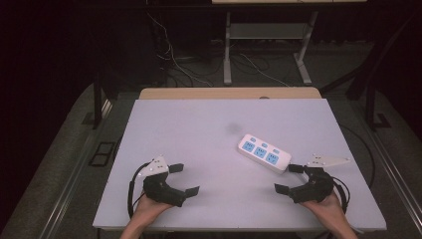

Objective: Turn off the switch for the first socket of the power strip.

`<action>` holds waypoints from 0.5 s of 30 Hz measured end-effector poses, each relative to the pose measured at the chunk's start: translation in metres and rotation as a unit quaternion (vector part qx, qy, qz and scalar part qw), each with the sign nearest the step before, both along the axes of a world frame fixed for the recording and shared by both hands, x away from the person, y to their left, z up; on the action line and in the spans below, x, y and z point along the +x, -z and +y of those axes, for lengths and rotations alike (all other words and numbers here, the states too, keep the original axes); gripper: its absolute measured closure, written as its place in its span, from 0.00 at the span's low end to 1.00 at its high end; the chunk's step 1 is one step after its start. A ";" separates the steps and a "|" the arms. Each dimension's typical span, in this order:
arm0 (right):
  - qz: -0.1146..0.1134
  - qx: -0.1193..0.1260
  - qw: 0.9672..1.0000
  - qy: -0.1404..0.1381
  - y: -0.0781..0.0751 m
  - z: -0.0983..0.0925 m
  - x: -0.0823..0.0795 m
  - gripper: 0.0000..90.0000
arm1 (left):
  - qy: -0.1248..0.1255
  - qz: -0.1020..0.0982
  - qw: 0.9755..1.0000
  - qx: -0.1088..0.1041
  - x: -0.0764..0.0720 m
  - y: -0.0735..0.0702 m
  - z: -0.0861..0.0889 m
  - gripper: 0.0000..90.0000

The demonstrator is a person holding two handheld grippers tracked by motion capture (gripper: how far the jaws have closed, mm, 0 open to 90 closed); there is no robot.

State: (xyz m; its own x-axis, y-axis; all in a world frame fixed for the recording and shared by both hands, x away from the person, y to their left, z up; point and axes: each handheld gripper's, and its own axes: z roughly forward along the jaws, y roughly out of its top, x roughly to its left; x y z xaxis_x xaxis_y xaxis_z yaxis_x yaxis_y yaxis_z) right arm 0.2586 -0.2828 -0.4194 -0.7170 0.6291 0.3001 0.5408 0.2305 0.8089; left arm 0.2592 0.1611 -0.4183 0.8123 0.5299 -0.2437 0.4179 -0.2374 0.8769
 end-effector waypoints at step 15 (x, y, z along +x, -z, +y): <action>0.008 0.001 1.000 -0.001 0.001 -0.002 -0.003 0.00 | 0.006 0.000 1.000 0.003 0.001 0.001 -0.003 0.00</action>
State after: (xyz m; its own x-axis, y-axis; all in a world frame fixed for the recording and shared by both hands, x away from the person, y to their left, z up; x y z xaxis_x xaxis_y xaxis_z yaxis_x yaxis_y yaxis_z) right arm 0.2555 -0.2853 -0.4200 -0.7143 0.6266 0.3116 0.5522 0.2312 0.8010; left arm 0.2604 0.1583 -0.4192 0.8181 0.5222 -0.2408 0.4153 -0.2467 0.8756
